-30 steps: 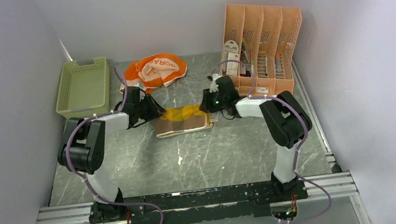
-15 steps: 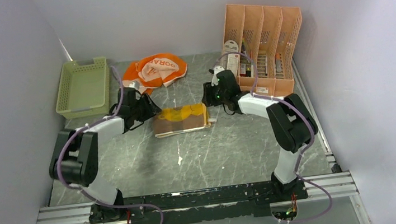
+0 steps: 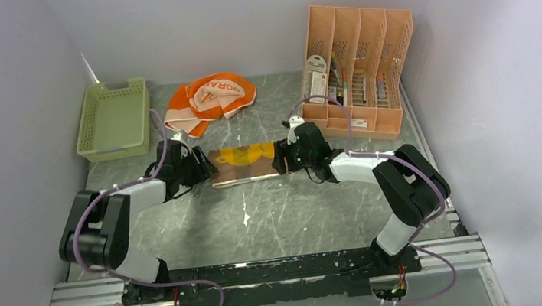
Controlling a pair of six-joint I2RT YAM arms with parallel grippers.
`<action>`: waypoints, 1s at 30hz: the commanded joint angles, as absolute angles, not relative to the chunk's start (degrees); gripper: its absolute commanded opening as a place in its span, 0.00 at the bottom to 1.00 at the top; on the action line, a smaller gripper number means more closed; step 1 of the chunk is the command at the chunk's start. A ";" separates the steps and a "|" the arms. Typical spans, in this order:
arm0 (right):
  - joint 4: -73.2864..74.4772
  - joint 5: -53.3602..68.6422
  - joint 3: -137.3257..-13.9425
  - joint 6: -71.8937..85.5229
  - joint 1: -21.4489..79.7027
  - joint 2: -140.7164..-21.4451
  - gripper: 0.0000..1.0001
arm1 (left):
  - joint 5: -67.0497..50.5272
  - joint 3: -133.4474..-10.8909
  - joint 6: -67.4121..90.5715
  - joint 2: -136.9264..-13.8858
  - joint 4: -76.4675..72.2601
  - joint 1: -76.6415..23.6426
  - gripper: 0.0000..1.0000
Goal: Roll the towels
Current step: Fold the towel at the center of the board.
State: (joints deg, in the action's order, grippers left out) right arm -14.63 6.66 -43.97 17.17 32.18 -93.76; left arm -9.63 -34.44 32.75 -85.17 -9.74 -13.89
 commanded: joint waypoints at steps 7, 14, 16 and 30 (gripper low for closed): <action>-16.13 7.87 -37.87 18.45 32.26 -88.60 0.61 | -18.79 -32.06 33.06 -95.62 -22.15 -13.49 0.60; -14.68 7.74 -35.94 18.56 32.26 -85.36 0.61 | -21.73 -28.68 34.84 -95.95 -23.37 -13.53 0.54; -14.38 7.60 -35.58 18.48 32.28 -84.48 0.61 | -22.39 -26.37 35.83 -95.20 -24.28 -13.54 0.54; -12.74 8.39 -34.94 18.85 32.73 -81.09 0.61 | -17.24 -4.36 64.72 -93.16 -59.90 -26.11 0.10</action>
